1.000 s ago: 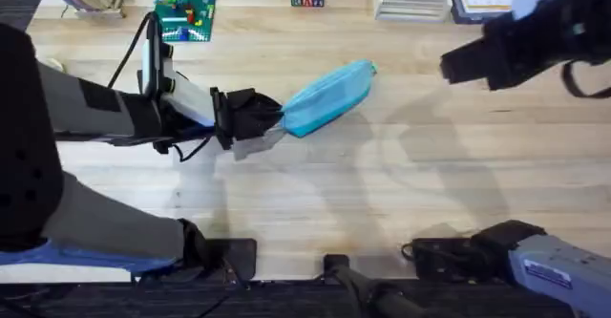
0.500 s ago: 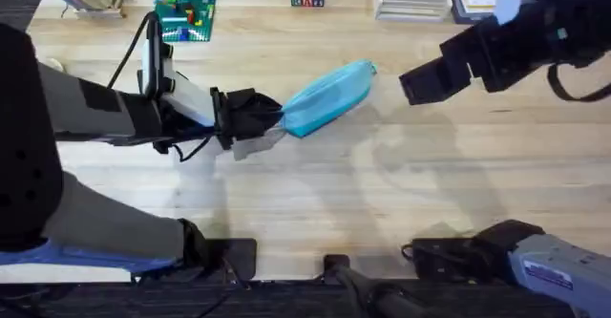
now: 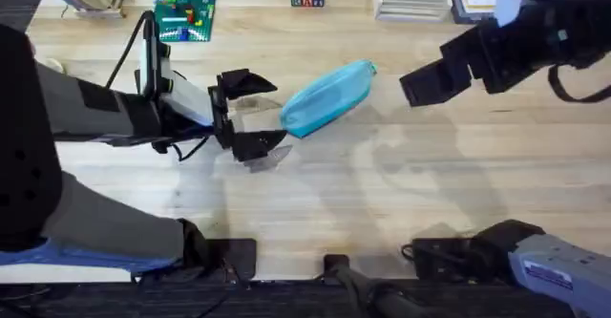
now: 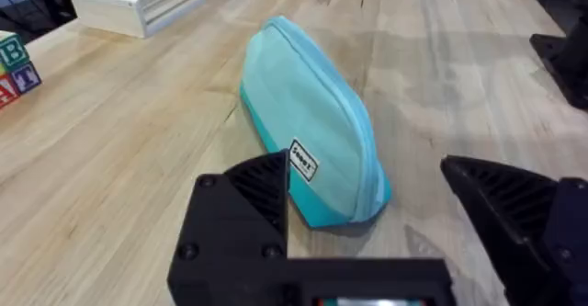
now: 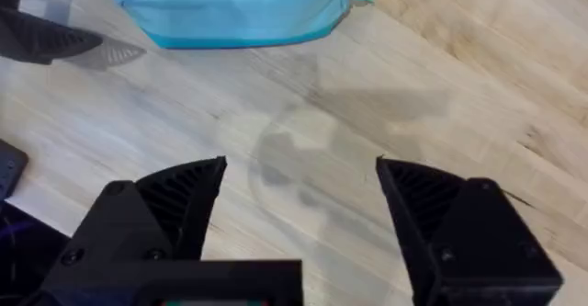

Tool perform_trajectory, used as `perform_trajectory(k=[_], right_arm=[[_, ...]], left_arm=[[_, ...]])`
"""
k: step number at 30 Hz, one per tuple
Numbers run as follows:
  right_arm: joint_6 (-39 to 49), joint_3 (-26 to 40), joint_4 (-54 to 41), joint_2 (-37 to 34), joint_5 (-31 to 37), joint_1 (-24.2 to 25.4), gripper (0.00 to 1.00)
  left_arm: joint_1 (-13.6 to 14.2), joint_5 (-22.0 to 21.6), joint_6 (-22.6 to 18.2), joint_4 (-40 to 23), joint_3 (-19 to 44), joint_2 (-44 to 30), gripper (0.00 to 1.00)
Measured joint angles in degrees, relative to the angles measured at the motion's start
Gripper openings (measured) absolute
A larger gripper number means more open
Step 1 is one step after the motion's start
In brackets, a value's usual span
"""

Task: Unzip the bag, pick up the pens from the table one at a time and place them inside, then zip the bag closed.

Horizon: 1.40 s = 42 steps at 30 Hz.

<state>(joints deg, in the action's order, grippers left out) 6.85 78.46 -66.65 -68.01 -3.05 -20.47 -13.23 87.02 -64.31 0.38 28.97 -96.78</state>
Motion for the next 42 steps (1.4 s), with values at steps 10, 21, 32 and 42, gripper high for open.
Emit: perform_trajectory(k=[10,21,32,42], right_arm=[[0.0,0.0,0.0,0.0,0.0,0.0,0.997],[0.0,0.0,0.0,0.0,0.0,0.0,0.996],[0.0,0.0,0.0,0.0,0.0,0.0,0.996],[0.0,0.0,0.0,0.0,0.0,0.0,0.997]], left_arm=[[0.0,-2.2,-0.1,0.9,0.0,2.7,0.995],[0.0,-11.7,12.9,0.9,0.0,24.0,0.995],[0.0,-27.0,33.6,-13.3,0.0,45.8,0.993],[0.0,-36.4,39.5,-33.3,0.0,62.8,0.994]])
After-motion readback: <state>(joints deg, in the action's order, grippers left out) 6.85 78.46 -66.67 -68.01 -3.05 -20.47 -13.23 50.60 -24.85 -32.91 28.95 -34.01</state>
